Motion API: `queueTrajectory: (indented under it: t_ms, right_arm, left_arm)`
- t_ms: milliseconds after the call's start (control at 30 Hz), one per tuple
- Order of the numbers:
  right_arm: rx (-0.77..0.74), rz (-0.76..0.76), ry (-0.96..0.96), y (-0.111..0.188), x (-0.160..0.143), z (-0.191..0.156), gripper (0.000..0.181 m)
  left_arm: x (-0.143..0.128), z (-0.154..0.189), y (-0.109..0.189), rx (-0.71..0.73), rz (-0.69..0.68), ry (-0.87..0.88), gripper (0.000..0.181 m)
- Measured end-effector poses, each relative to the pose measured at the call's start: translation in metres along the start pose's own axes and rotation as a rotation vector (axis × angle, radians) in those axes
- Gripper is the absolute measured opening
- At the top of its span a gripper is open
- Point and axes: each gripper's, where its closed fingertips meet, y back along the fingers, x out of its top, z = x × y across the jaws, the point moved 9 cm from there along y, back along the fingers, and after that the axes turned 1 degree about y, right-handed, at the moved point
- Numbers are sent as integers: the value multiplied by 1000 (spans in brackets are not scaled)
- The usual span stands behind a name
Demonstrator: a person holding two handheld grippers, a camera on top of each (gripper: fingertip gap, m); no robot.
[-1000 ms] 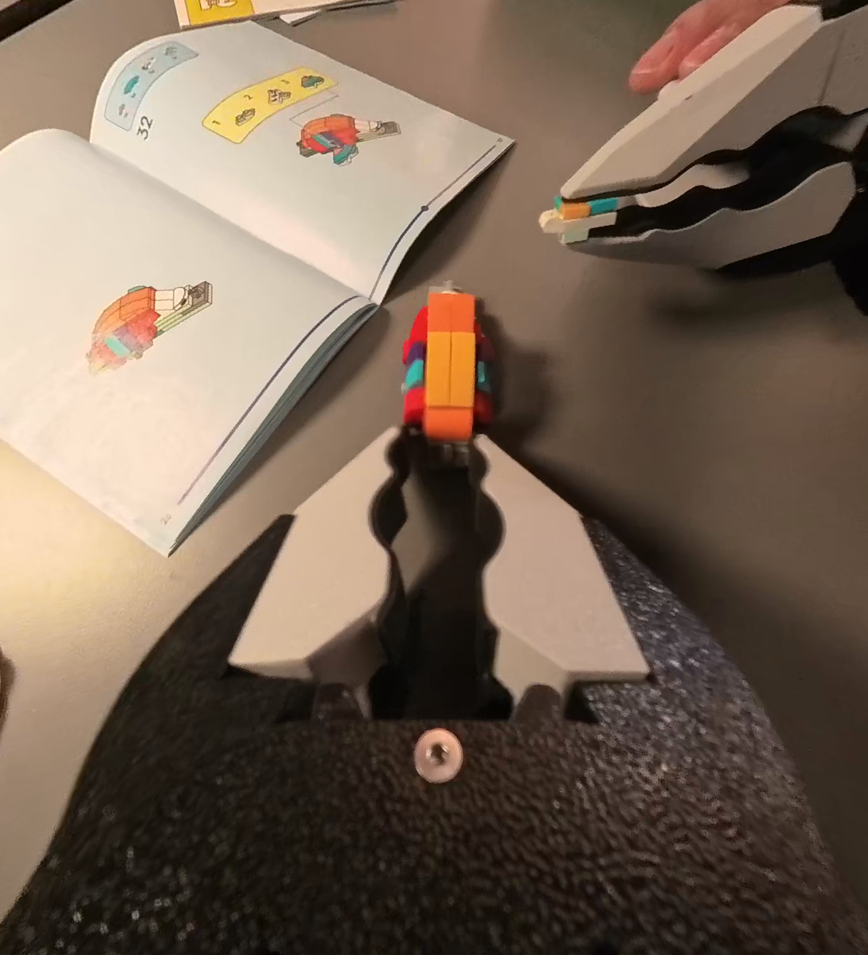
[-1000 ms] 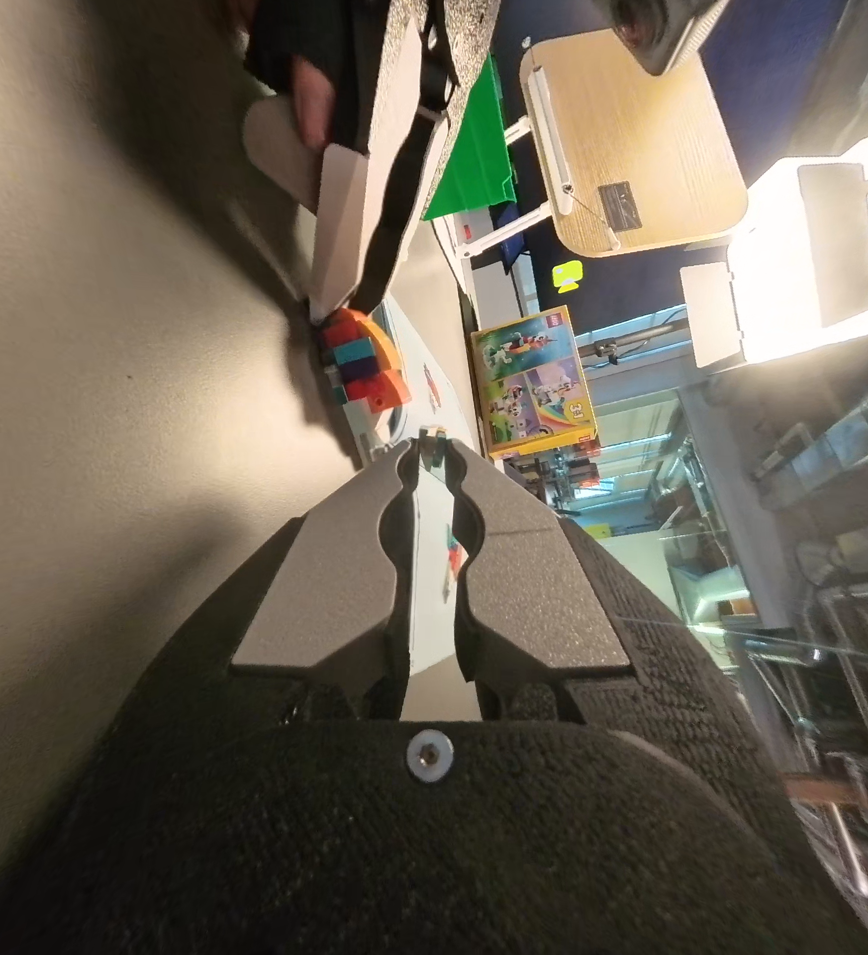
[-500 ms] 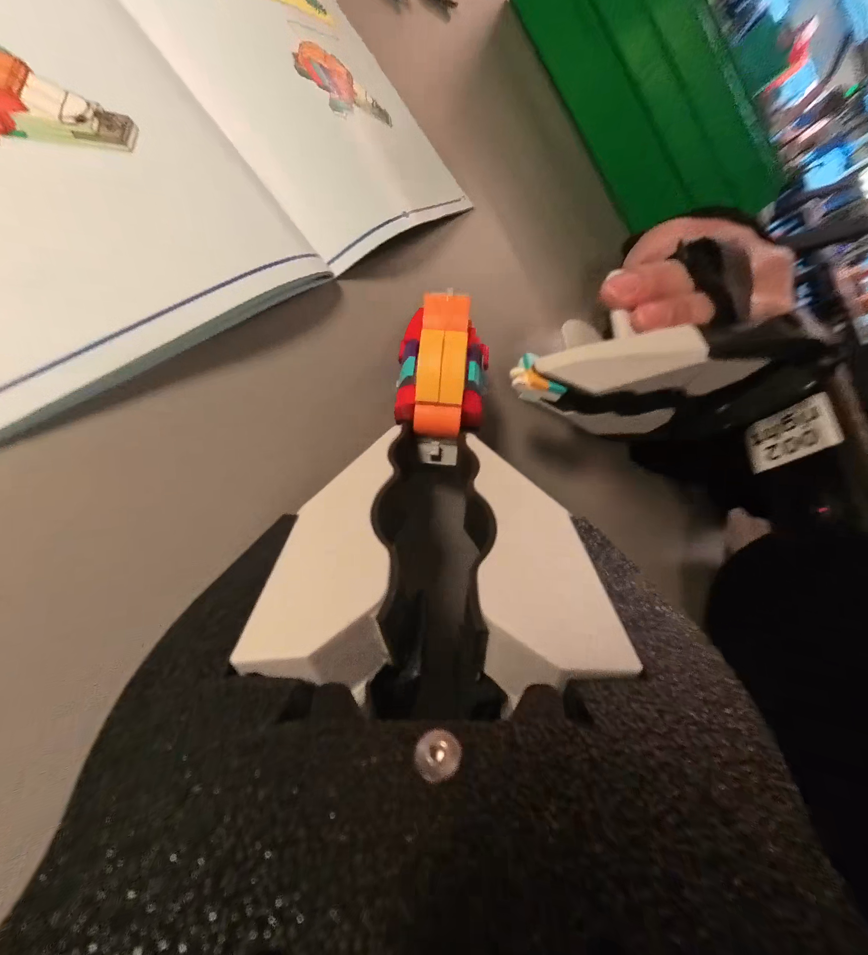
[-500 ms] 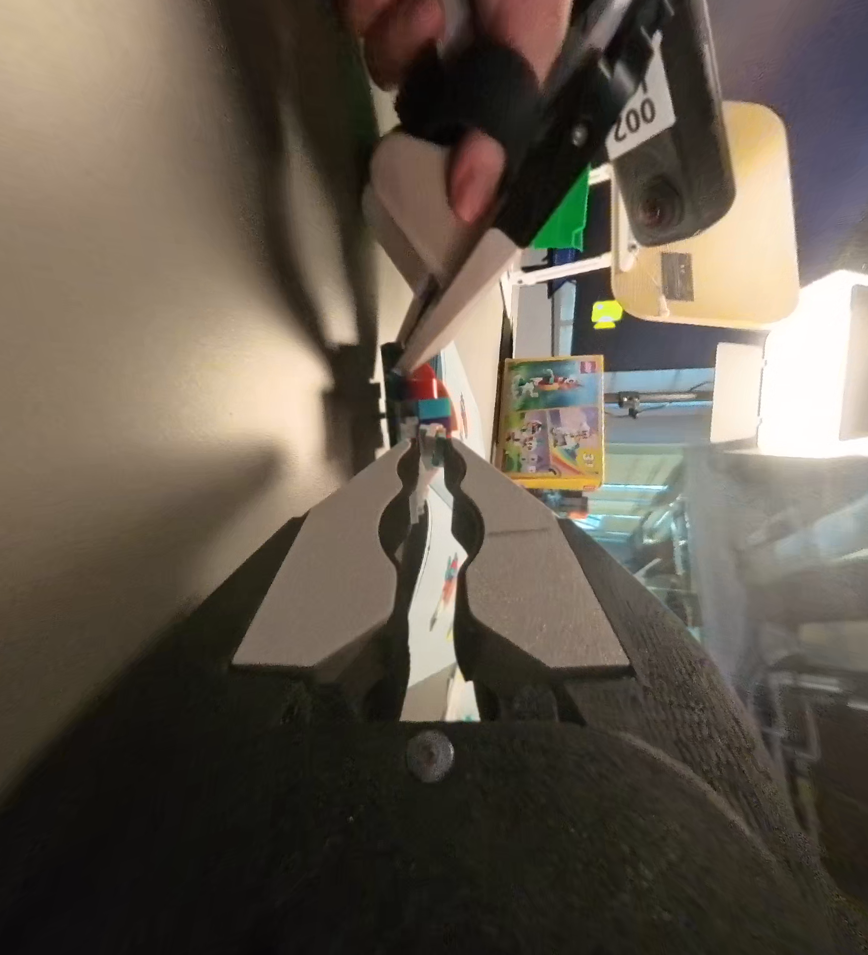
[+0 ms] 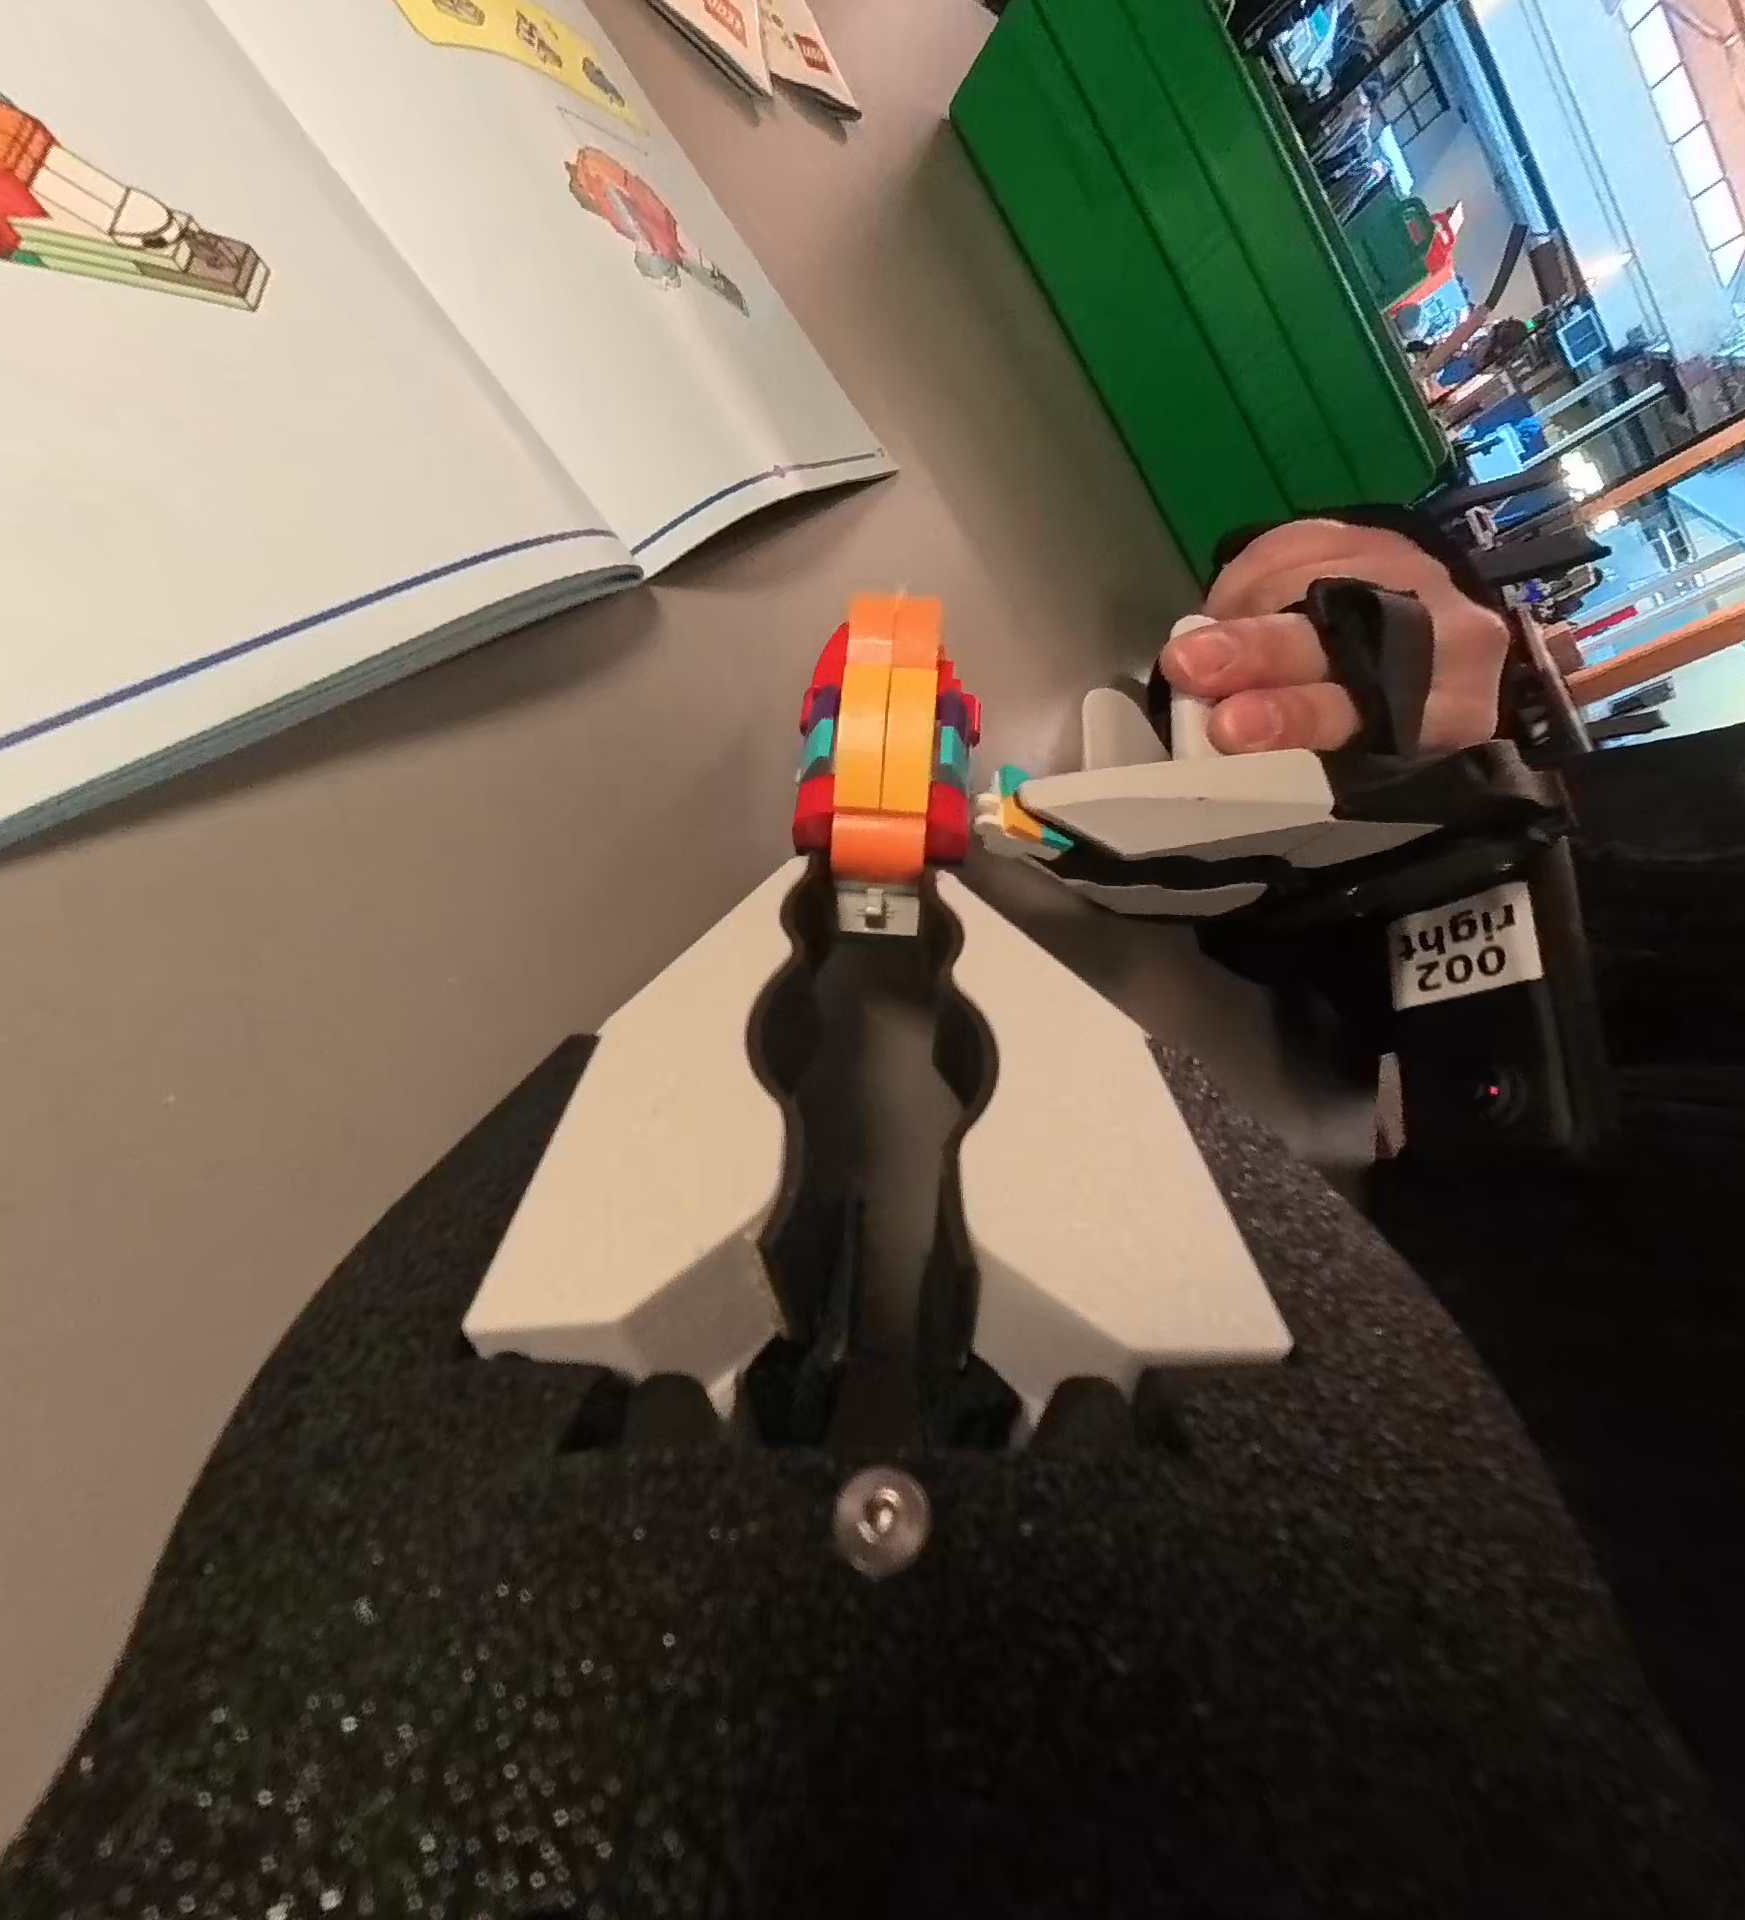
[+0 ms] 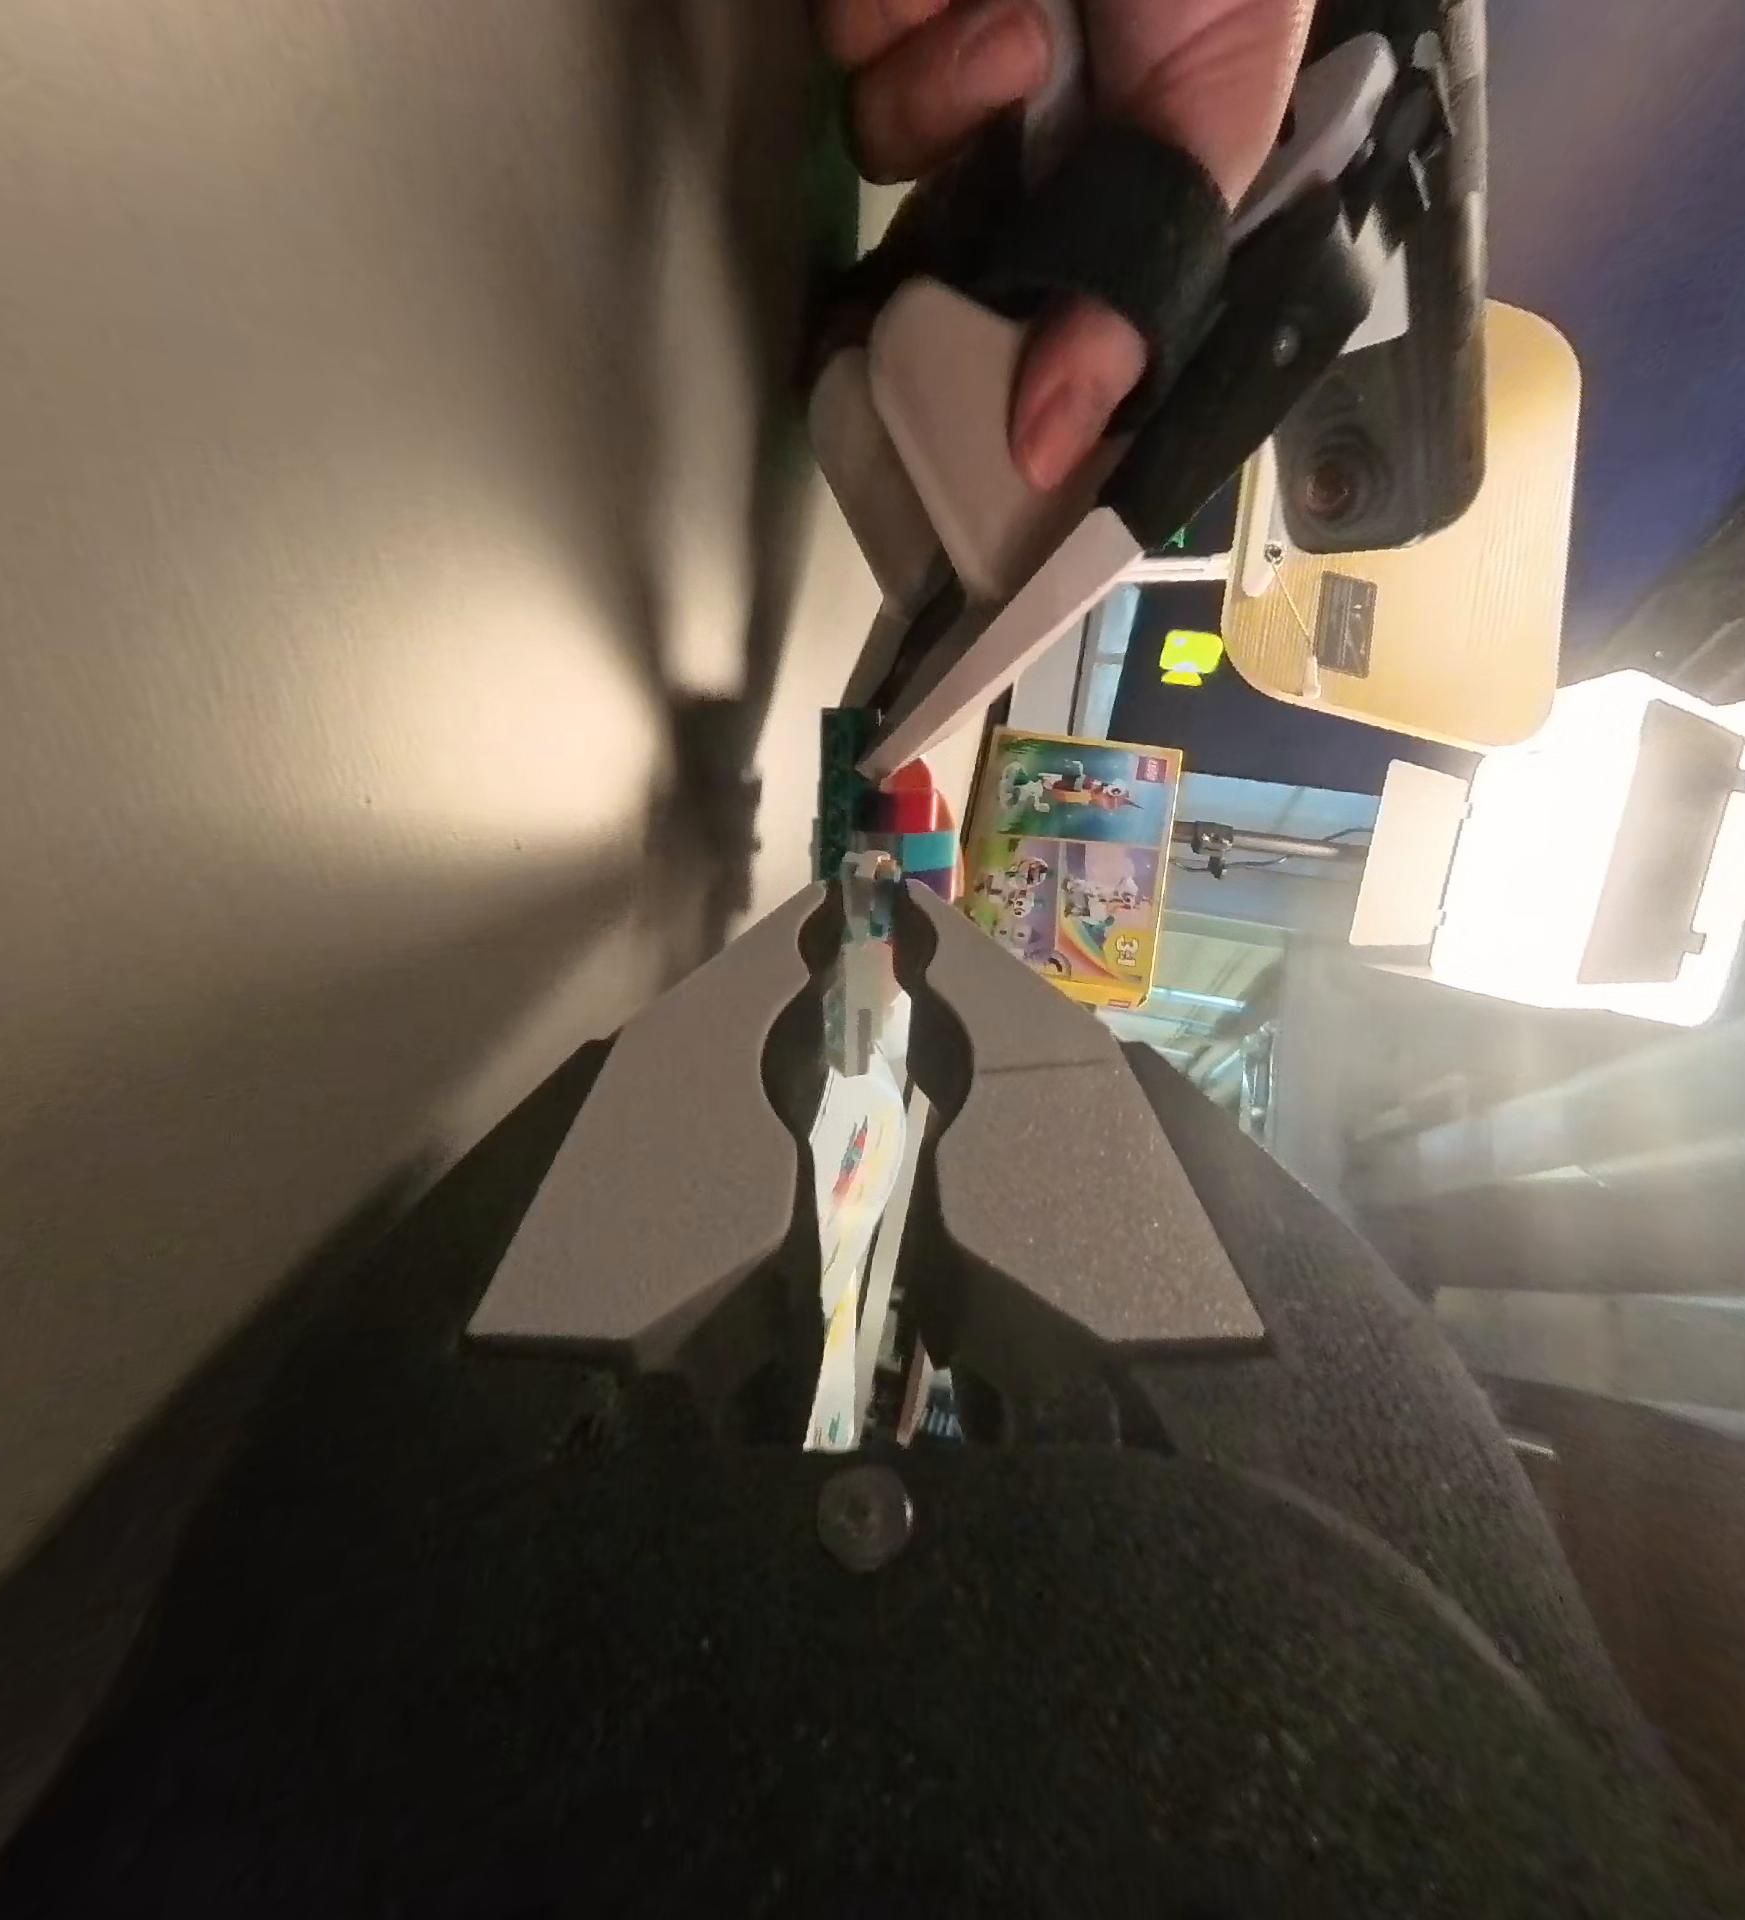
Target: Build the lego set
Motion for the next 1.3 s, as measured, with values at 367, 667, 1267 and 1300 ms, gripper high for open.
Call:
queueTrajectory:
  t_ms: [367,667,1267,1300]
  right_arm:
    - [-11,-52,11,-5,2,2,8]
    - [-240,-81,59,4,-3,20,9]
    - [-336,-77,114,12,2,28,8]
    - [-337,-76,113,13,2,29,8]
  left_arm:
    - [1,2,4,-10,46,-31,14]
    - [14,20,29,-477,329,-86,14]
    - [14,29,33,-678,360,-82,14]
    - [15,27,33,-646,375,-75,14]
